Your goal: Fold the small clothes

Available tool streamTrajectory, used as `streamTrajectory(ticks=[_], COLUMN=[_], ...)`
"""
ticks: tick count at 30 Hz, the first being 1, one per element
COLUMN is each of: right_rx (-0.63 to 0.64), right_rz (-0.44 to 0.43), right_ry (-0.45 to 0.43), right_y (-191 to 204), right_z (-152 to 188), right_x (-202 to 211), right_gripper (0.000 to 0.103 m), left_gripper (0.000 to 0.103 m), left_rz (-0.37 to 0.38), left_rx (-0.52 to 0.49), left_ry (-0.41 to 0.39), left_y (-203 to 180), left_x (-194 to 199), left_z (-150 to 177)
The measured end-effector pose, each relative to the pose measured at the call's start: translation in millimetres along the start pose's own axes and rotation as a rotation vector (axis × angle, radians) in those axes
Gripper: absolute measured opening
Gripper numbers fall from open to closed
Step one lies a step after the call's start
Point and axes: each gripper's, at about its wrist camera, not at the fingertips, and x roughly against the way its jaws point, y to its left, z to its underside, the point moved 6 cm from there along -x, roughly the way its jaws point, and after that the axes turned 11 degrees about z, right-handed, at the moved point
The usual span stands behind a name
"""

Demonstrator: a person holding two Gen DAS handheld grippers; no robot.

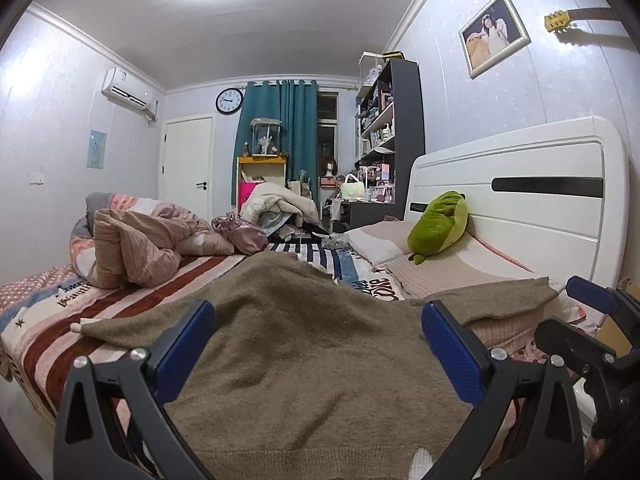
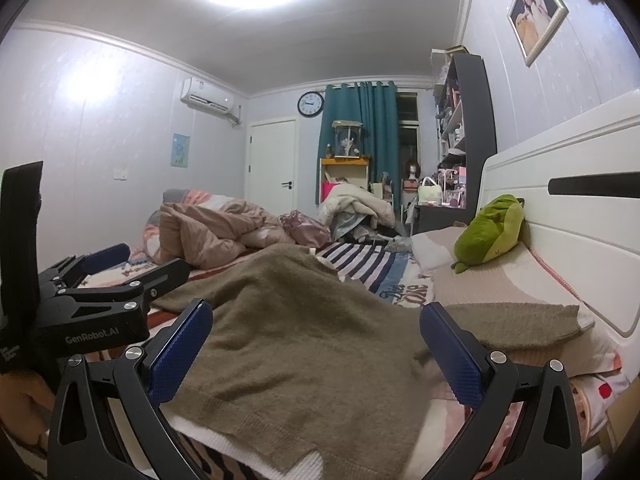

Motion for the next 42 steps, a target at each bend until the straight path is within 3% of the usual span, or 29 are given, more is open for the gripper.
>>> streamTrajectory(ticks=[7, 14, 18, 23, 26, 28, 31, 36, 42], right_rx=[0.013, 0.014, 0.003, 0.009, 0.027, 0.057, 0.074, 0.057, 0.075], right_rz=[-0.02, -0.052, -0.053, -0.133, -0.176, -0.191, -0.216, -0.24, -0.249], right_ry=[-0.001, 0.042, 0.062, 0.123, 0.168, 0.207, 0.257, 0.306, 0.321], right_y=[3.5, 12.5, 17.3, 39.4, 57.1, 69.4, 83.7, 99.2, 115.1], right_z=[6.8, 12.2, 13.9, 22.0, 31.2, 39.8, 51.7, 63.0, 65.4], right_x=[-8.4, -41.8, -73.2, -127.1, -157.7, -177.5, -202.5, -239.6, -282.1], right_gripper=[0.103, 0.103, 0.103, 0.103, 0.07, 0.041, 0.015, 0.007, 0.006], left_gripper=[0.102, 0.102, 0.102, 0.102, 0.102, 0.102, 0.102, 0.102, 0.102], left_rz=[0.019, 0.026, 0.028, 0.035, 0.052, 0.065, 0.056, 0.019, -0.041], left_rx=[0.002, 0.044, 0.096, 0.237, 0.342, 0.412, 0.486, 0.586, 0.674], left_ry=[0.024, 0.057, 0.102, 0.19, 0.245, 0.264, 0.284, 0.296, 0.3], left_y=[14.2, 41.3, 73.1, 144.5, 187.9, 212.3, 244.0, 290.0, 342.9], left_x=[-7.7, -20.0, -37.0, -68.9, -89.2, -98.5, -109.2, -121.3, -138.9], left_z=[3.1, 11.2, 21.9, 50.8, 73.4, 88.1, 105.4, 127.7, 147.5])
